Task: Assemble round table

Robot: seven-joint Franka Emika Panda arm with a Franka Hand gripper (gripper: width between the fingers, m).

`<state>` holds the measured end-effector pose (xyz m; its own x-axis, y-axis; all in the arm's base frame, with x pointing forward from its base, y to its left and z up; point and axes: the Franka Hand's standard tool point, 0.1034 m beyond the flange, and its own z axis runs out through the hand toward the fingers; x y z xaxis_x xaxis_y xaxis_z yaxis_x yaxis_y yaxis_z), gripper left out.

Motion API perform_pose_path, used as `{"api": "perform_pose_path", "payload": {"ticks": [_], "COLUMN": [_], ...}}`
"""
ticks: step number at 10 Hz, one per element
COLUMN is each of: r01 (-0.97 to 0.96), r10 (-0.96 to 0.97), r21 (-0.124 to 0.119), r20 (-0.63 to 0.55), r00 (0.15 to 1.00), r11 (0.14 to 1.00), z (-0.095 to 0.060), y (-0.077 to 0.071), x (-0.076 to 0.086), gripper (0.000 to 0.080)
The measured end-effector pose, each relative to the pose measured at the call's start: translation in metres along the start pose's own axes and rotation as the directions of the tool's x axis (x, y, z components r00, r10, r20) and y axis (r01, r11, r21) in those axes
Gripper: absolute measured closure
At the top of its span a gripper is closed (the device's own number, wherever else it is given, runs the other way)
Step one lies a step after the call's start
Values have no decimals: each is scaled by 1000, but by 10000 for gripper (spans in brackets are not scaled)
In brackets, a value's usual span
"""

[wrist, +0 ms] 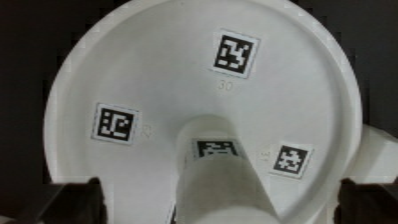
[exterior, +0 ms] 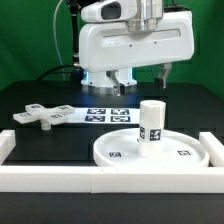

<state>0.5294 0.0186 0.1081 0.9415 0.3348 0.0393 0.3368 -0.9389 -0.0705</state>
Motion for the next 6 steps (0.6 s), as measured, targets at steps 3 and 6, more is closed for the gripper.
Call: {"api": "perform_pose_path", "payload": {"ticks": [3,6], "r01": [-18,-21], "r10": [18,21], "r21": [-13,-10], "r20": [11,20], "r00": [1000,1000], "r11": [1000,1000], "z": [-6,-4], "y": [57,65], "x": [-40,-51], "gripper": [150,150]}}
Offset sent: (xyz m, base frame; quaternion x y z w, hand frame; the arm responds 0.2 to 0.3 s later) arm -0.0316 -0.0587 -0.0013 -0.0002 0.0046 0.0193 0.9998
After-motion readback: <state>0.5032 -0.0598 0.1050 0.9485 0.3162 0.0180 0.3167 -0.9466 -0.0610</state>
